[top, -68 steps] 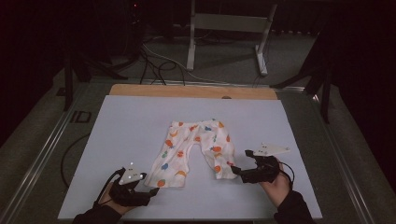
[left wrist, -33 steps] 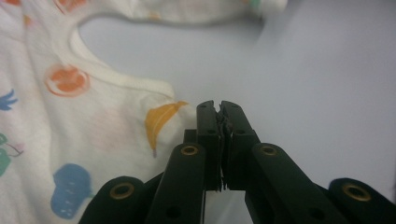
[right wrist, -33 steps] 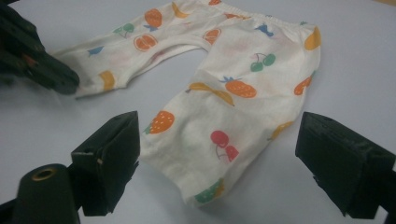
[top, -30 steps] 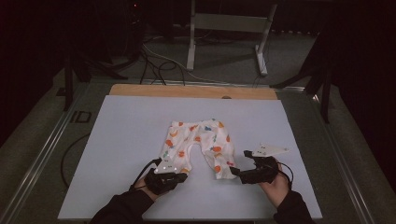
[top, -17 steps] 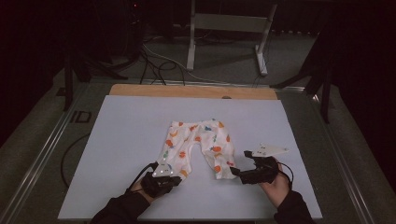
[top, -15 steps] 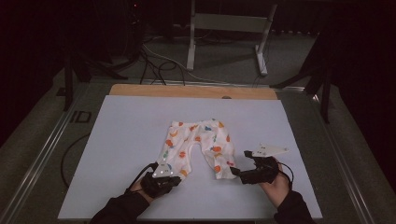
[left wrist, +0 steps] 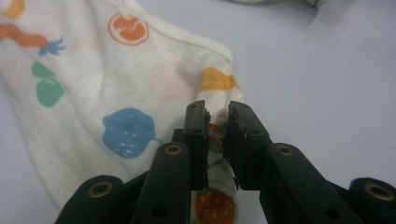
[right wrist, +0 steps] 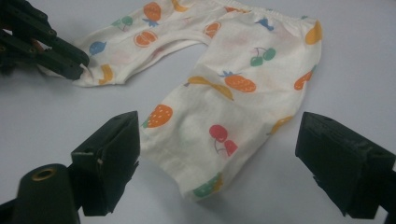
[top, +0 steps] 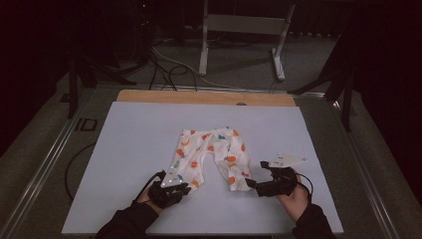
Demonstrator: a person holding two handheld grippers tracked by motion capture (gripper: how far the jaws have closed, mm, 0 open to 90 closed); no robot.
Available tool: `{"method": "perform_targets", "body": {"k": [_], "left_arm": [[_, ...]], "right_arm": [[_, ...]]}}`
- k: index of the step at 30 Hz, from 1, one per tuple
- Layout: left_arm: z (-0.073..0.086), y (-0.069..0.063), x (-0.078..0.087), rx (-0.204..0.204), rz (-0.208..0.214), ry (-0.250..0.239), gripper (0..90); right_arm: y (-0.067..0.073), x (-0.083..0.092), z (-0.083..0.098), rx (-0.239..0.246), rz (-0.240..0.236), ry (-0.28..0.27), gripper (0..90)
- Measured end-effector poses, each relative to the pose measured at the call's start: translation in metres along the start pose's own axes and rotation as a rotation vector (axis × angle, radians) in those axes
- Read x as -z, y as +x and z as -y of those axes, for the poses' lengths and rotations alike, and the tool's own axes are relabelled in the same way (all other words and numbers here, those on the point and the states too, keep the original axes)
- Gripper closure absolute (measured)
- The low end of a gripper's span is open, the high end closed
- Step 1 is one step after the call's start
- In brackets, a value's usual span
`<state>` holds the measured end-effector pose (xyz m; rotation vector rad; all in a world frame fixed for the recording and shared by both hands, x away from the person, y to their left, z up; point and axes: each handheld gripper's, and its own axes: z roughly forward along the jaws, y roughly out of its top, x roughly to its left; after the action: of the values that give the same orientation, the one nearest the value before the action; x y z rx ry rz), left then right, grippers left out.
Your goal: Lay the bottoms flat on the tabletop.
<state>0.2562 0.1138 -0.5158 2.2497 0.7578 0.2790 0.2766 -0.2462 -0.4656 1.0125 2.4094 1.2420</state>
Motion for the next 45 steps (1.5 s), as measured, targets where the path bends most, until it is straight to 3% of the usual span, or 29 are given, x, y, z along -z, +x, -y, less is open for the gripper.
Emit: {"method": "perform_targets", "body": {"k": [1, 2, 3, 4, 7, 10, 15, 20, 23, 26, 31, 39, 40, 45], "left_arm": [[0.0, 0.0, 0.0, 0.0, 0.0, 0.0, 77.9], [-0.002, -0.003, 0.0, -0.028, -0.026, -0.013, 77.9], [-0.002, -0.003, 0.0, -0.028, -0.026, -0.013, 77.9], [-0.004, -0.006, 0.0, -0.054, -0.028, -0.029, 77.9], [-0.006, -0.012, 0.0, -0.107, 0.015, -0.053, 78.0], [-0.007, -0.017, -0.006, -0.137, 0.02, -0.008, 79.2], [-0.009, -0.017, -0.008, -0.126, 0.031, 0.023, 85.3], [-0.015, -0.018, -0.001, -0.067, 0.062, -0.066, 87.0], [-0.02, -0.025, 0.001, -0.088, 0.071, -0.091, 87.0], [-0.021, -0.035, -0.002, -0.109, 0.082, -0.073, 86.8], [-0.02, -0.044, -0.01, -0.107, 0.1, -0.065, 86.7], [-0.016, -0.045, -0.019, -0.116, 0.117, -0.02, 83.7], [-0.014, -0.044, -0.021, -0.109, 0.147, -0.01, 80.8], [-0.015, -0.045, -0.021, -0.1, 0.199, -0.004, 69.5]], "right_arm": [[0.0, 0.0, 0.0, 0.0, 0.0, -0.002, 13.9], [0.0, 0.0, 0.0, 0.002, -0.001, 0.0, 13.9], [0.0, 0.0, 0.0, 0.002, -0.001, 0.0, 13.9], [-0.001, 0.0, 0.0, 0.001, -0.001, 0.001, 13.9], [0.0, 0.0, 0.0, 0.006, 0.0, 0.002, 13.9], [-0.001, 0.0, 0.001, -0.003, 0.003, 0.002, 13.9], [0.0, 0.0, 0.001, 0.001, 0.0, 0.003, 13.9], [0.0, 0.001, 0.0, -0.001, 0.004, 0.002, 14.0], [0.0, 0.001, 0.001, 0.002, 0.002, 0.004, 14.0], [0.001, 0.001, 0.001, 0.002, 0.004, 0.004, 14.0], [0.001, 0.001, 0.0, 0.0, 0.001, 0.001, 13.9], [0.001, 0.0, 0.001, 0.008, -0.001, 0.003, 13.9], [0.001, 0.0, 0.001, 0.006, -0.001, 0.004, 14.0], [0.001, 0.0, 0.001, 0.009, 0.001, 0.004, 13.9]]}}
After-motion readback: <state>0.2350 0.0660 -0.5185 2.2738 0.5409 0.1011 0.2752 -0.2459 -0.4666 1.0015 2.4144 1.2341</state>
